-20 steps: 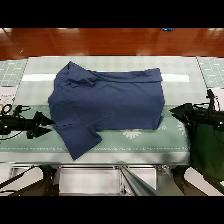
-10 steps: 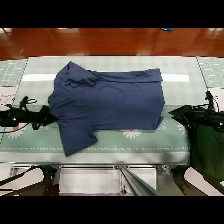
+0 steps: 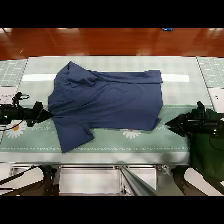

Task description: Fold the shirts.

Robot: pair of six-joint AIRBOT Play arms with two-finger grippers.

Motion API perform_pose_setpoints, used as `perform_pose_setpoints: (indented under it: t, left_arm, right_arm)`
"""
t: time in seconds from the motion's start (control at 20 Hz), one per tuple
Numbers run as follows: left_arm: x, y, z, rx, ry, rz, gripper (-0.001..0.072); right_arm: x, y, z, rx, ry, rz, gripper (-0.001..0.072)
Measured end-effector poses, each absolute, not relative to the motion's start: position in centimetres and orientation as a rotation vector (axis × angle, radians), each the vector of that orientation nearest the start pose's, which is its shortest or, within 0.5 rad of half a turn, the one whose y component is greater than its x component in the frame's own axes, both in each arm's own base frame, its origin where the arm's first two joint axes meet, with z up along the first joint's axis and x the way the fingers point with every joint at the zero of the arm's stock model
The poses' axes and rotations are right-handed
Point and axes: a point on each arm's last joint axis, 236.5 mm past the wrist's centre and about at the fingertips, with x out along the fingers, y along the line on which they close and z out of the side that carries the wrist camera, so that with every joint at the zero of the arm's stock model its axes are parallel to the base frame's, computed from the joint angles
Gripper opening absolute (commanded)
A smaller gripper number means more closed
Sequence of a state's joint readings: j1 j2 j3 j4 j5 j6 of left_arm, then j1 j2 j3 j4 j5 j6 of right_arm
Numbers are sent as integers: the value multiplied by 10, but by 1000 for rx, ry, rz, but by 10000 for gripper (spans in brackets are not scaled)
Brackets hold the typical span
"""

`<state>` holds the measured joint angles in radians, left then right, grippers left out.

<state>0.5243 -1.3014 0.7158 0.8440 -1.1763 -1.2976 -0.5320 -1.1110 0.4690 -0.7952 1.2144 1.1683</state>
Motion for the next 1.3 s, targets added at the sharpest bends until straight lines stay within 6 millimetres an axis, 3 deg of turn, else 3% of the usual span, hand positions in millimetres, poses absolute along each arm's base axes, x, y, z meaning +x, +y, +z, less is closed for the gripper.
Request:
perform_pose_setpoints:
  t: [0.25,0.4,0.45,0.5,0.9,1.3]
  left_arm:
    - [296,-1,-78,-959,1389,-83,20]
    - [294,-3,-77,-960,1399,-93,20]
    - [293,-3,-77,-961,1402,-95,20]
    - [293,-3,-77,-960,1402,-95,20]
    - [293,-3,-77,-955,1403,-96,20]
    - [305,1,-76,-971,1349,-74,20]
  right_arm:
    - [246,59,-93,922,1419,205,404]
    - [258,65,-99,936,1426,210,365]
    - [260,65,-101,940,1430,210,289]
    - [263,65,-104,939,1433,206,271]
    - [271,66,-109,948,1428,209,271]
    - [284,66,-111,956,1387,193,200]
